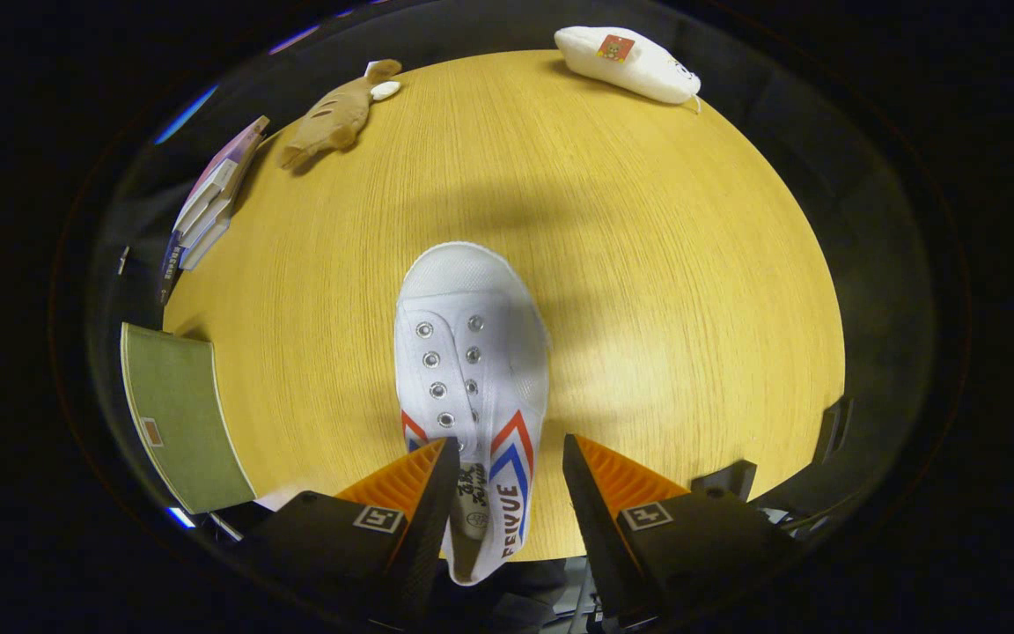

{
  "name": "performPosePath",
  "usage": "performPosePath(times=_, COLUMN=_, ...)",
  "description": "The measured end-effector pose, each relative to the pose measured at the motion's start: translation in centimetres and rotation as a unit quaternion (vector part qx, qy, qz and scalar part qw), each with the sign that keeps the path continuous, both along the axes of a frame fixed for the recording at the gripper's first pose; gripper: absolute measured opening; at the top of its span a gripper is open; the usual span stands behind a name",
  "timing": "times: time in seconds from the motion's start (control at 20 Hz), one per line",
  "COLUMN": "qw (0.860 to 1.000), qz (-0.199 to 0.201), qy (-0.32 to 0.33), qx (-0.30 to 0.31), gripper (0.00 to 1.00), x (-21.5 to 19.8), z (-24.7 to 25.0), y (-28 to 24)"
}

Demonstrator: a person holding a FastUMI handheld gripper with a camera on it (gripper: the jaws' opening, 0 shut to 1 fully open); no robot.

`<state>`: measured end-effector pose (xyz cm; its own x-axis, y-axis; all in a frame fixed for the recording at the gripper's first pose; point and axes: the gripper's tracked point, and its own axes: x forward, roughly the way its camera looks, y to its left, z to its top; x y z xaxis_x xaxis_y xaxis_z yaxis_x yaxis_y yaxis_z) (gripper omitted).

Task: Open the storage box then place both shoes into the box .Put the left shoe in first, then the right shoe, with the right side of both shoes facing outward in a uniform manner.

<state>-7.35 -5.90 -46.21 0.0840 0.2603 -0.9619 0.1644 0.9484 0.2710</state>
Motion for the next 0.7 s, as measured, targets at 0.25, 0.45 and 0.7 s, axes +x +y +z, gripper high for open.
performPosePath(times=0.25, qw=0.999, qz=0.041, qy=0.002, qx=-0.015, gripper=0.31, x=-0.1, z=-0.4, y=-0.9)
performPosePath(times=0.45, qw=1.000, qz=0.018, qy=-0.017, qx=0.012, gripper=0.05, x=0.2, z=0.2, y=-1.0)
performPosePath(times=0.7, qw=0.998, qz=-0.032, qy=-0.043, qx=0.045, gripper=0.05, x=0.9, z=2.1, y=-0.9)
